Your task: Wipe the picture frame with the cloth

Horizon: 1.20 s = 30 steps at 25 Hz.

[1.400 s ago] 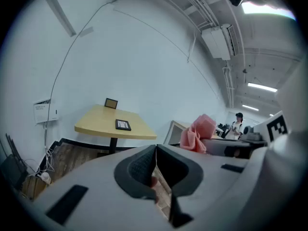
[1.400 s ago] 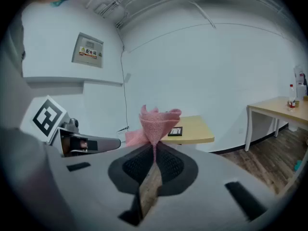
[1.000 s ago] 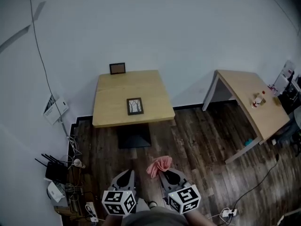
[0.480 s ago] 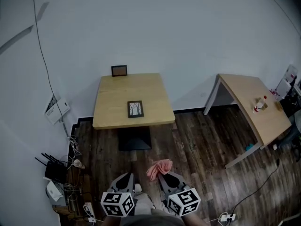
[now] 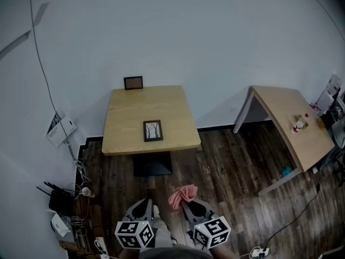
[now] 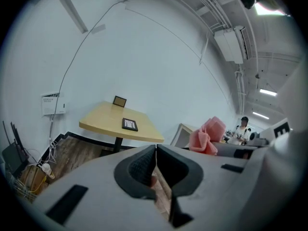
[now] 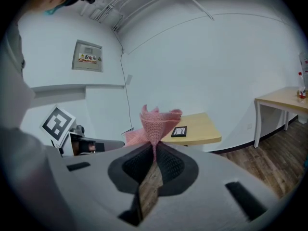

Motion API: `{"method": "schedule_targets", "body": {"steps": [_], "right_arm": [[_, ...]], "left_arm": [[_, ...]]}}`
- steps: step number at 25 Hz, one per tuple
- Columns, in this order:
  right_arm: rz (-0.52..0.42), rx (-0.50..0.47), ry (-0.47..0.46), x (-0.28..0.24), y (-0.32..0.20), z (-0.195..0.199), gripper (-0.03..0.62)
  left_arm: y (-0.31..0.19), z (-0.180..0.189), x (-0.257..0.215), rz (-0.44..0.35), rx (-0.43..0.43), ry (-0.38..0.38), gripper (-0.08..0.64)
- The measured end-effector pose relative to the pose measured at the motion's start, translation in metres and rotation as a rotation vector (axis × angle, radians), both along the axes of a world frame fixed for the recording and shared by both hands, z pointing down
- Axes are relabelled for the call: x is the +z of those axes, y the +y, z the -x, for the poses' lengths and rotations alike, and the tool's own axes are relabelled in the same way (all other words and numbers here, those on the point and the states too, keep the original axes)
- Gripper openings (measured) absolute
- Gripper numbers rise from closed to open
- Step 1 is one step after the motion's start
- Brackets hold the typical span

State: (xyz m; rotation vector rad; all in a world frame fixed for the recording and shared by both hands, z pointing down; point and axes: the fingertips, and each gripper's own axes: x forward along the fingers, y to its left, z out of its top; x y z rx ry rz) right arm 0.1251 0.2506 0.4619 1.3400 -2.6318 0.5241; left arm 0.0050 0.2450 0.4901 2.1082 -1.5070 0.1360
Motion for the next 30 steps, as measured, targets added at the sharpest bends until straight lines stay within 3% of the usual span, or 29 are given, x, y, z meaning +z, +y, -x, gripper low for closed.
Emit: {"method": "schedule_targets", "body": {"steps": [7,19,30], "right_arm": [[-0.009,-0.007,0.018,-0.001,-0.062,0.010,0.014],[-0.033,0.014,0.040,-0.020,-0.186,0.039,0.014],[-0.015,0.023,0.041,-0.010,-0.266,0.076,0.014]], "left_arm": [[-0.060,0.010,0.006,0.009,-0.010,0.013,0.006],[-0.177,0.029,-0.003,0.014,0.044,-0.002,0.006],[-0.256,0.060,0.007,0.034,0.067,0.003,0.006]]}}
